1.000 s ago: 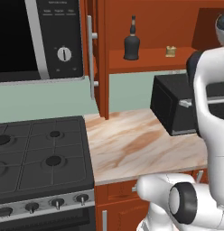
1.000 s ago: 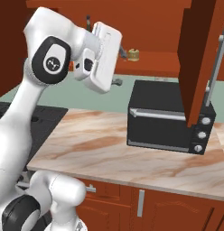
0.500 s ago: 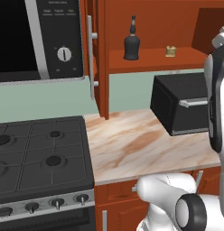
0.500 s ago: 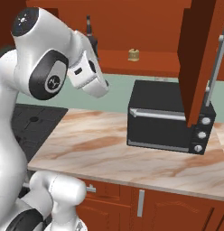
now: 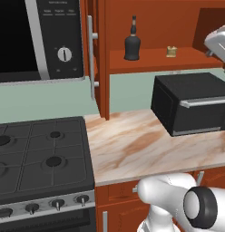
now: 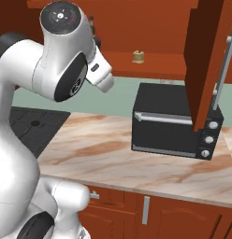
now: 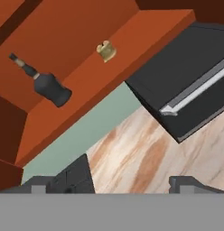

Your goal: Get the candle and the liquor from the cabinet and move them to the dining counter.

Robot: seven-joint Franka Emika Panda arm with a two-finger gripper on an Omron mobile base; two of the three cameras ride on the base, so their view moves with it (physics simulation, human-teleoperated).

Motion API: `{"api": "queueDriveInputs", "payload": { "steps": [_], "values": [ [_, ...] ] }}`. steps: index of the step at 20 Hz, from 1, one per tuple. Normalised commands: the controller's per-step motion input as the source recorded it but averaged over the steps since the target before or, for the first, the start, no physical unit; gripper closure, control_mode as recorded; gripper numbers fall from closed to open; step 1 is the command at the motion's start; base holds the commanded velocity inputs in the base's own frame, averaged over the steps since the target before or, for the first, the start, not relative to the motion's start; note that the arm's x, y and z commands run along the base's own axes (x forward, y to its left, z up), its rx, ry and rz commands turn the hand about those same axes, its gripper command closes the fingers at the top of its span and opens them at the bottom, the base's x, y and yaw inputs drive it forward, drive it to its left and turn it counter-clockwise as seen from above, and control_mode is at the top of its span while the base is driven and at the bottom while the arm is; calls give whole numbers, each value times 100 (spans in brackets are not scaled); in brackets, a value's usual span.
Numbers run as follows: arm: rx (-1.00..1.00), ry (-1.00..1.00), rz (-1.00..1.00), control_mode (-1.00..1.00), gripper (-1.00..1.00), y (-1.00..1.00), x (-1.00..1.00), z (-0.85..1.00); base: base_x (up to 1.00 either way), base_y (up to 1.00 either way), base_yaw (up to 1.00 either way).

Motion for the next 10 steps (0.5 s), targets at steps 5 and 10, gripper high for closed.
{"api": "queueDriveInputs", "payload": {
  "steps": [5, 10],
  "values": [
    [-4, 0, 32, -100, -100, 39, 20, 6, 0, 0, 0],
    [-10, 0, 30, -100, -100, 38, 32, 0, 0, 0, 0]
  ]
}}
